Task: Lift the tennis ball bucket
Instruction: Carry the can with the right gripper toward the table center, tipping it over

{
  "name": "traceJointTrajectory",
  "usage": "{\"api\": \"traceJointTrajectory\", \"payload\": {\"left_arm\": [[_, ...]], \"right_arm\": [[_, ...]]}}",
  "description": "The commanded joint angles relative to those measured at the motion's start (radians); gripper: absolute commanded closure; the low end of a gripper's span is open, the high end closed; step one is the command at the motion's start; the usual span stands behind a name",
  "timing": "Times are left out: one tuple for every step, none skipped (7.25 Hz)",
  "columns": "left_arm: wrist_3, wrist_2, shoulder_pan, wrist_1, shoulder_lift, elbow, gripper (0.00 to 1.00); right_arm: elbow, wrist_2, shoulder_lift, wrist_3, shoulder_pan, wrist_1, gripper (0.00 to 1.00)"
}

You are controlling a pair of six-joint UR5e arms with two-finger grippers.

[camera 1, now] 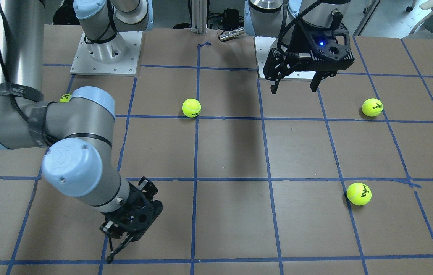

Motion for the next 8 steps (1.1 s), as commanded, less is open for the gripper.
{"api": "traceJointTrajectory", "payload": {"left_arm": [[0.001, 0.001, 0.0, 0.0, 0.019, 0.005, 0.0], [0.001, 0.0, 0.0, 0.0, 0.012, -0.008, 0.0], [0.001, 0.0, 0.0, 0.0, -0.001, -0.01, 0.0], [0.001, -0.002, 0.0, 0.0, 0.008, -0.006, 0.0], [0.001, -0.002, 0.0, 0.0, 0.01, -0.007, 0.0], [0.001, 0.003, 0.0, 0.0, 0.013, 0.001, 0.0], [0.001, 0.003, 0.0, 0.0, 0.016, 0.002, 0.0], [0.001, -0.002, 0.003, 0.0, 0.022, 0.005, 0.0]], "right_arm": [[0.034, 0.008, 0.003, -0.075, 0.158, -0.072, 0.76], [0.036, 0.01, 0.003, -0.143, 0.175, -0.081, 0.75], [0.05, 0.022, 0.003, -0.247, 0.197, -0.08, 0.73], [0.073, 0.011, 0.003, -0.24, 0.252, -0.081, 0.72], [0.082, 0.025, 0.012, -0.192, 0.284, -0.084, 0.71], [0.087, 0.071, 0.041, -0.25, 0.294, -0.159, 0.66], [0.087, 0.103, 0.052, -0.254, 0.306, -0.187, 0.65], [0.087, 0.091, 0.052, -0.25, 0.311, -0.181, 0.52]]}}
